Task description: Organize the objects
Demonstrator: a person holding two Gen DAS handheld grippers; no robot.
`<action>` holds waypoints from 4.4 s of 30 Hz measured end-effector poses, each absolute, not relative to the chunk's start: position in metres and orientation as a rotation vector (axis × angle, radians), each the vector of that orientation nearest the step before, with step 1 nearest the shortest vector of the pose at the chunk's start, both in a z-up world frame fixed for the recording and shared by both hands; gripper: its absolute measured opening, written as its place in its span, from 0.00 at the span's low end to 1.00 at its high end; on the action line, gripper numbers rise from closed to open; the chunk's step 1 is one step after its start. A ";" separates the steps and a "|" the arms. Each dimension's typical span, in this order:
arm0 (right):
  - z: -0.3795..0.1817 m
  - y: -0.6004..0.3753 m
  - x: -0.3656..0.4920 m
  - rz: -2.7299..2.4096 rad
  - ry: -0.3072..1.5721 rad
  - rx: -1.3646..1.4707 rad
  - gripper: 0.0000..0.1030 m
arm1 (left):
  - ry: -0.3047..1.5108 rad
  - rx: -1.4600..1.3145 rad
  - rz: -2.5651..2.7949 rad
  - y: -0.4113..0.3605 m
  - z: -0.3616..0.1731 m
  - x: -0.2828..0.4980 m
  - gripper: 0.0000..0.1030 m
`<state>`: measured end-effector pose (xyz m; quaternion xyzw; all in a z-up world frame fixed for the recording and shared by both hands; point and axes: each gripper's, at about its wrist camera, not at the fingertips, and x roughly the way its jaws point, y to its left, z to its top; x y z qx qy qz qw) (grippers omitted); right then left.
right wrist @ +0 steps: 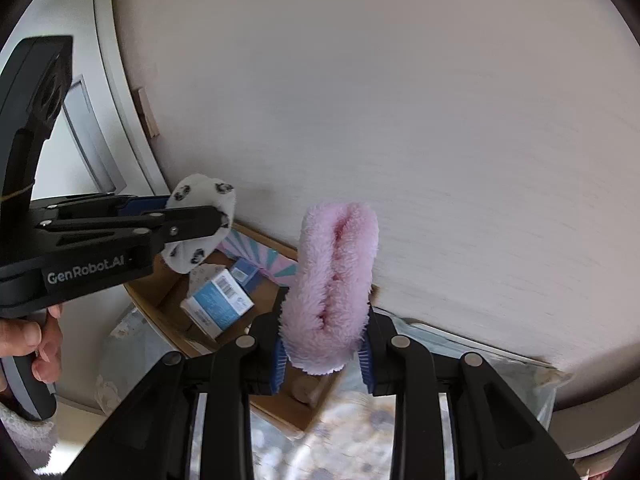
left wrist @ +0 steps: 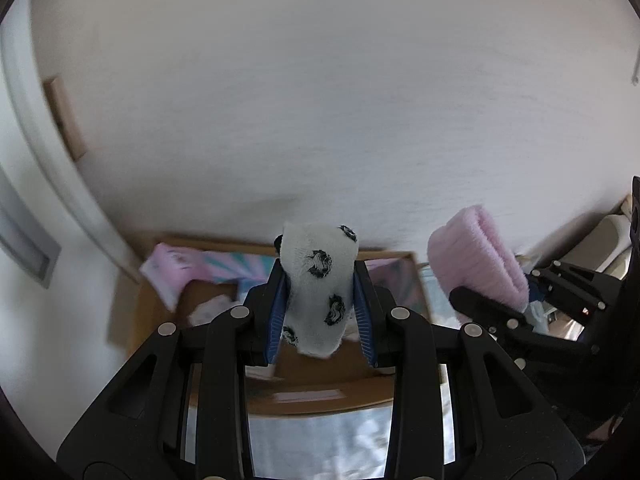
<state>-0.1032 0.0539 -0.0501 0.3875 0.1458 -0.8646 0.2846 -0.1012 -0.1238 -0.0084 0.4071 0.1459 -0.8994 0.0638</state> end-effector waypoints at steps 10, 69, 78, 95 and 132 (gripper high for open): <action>-0.075 -0.001 -0.118 -2.262 0.411 1.130 0.26 | 0.474 1.280 -2.656 -0.173 -0.039 -0.083 0.27; -0.101 0.010 -0.113 -2.410 0.327 1.369 0.99 | 0.355 1.360 -2.597 -0.185 -0.079 -0.067 1.00; -0.045 0.065 -0.099 -2.543 0.227 1.355 0.99 | 0.330 1.294 -2.673 -0.147 -0.018 -0.056 1.00; -0.005 0.158 -0.032 -2.718 0.133 1.369 0.99 | 0.227 1.209 -2.730 -0.054 0.016 -0.010 1.00; -0.006 0.174 -0.028 -2.724 0.132 1.331 0.99 | 0.260 1.208 -2.715 -0.040 0.014 -0.009 1.00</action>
